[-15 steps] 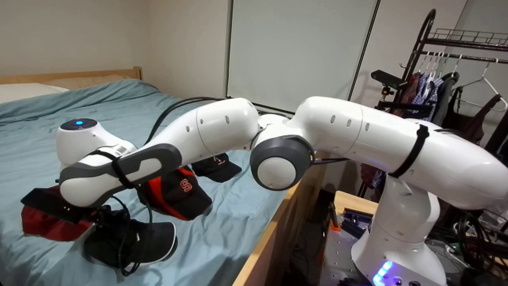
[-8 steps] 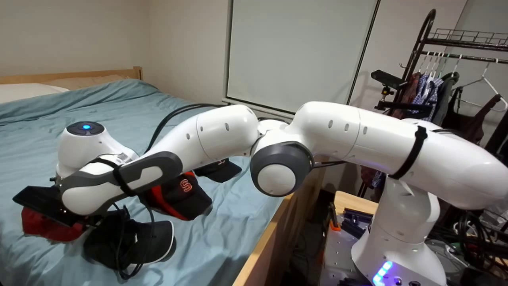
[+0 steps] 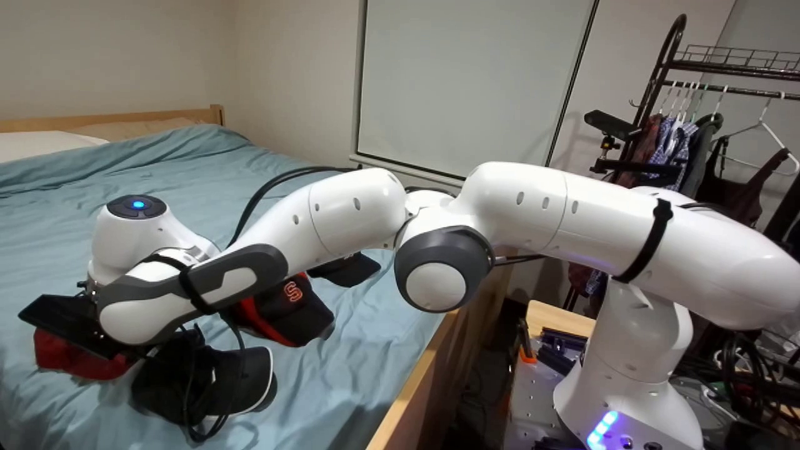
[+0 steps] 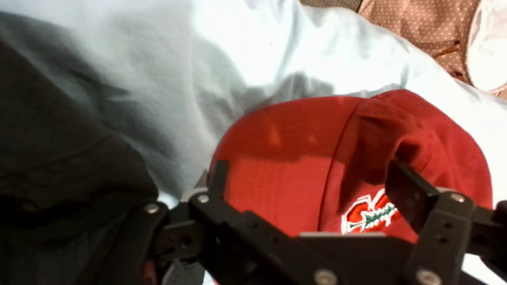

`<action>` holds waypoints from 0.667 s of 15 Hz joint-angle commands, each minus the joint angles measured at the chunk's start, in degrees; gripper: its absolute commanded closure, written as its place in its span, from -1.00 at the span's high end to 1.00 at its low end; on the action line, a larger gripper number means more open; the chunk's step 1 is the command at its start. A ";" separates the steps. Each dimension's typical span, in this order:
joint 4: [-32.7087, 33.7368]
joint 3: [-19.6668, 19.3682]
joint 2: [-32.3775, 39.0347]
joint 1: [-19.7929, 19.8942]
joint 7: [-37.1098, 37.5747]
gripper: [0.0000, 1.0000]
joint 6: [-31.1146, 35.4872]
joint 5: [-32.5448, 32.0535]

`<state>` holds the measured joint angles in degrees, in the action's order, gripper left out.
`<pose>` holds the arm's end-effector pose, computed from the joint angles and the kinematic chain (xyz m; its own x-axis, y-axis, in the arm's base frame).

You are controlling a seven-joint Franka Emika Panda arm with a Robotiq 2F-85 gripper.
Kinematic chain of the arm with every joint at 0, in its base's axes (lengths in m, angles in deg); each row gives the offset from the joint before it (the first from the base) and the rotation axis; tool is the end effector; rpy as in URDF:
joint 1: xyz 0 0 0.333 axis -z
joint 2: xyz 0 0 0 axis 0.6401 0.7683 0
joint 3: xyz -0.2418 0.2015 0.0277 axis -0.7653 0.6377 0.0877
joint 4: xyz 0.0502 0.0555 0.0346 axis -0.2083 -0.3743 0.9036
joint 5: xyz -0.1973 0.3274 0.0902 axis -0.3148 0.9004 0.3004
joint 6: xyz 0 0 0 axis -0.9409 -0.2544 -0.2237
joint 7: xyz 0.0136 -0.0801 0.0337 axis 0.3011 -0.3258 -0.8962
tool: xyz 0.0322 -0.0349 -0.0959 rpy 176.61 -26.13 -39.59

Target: Put the caps with bright colors on top of each other in the middle, then put the remaining two on the sides

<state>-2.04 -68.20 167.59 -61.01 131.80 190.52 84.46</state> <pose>0.7770 0.2835 0.1276 0.2884 -0.9571 0.0268 -0.8685 -0.2733 -0.4135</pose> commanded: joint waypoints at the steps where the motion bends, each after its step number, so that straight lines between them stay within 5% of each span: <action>1: 2.38 -2.42 2.81 -0.82 2.38 1.00 2.33 -0.97; 7: 0.91 -2.39 1.34 -0.90 3.03 1.00 -3.09 0.03; 10: 3.59 -2.91 4.27 -0.67 2.65 1.00 3.70 -1.40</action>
<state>-2.02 -70.27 168.55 -61.86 133.09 189.50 84.47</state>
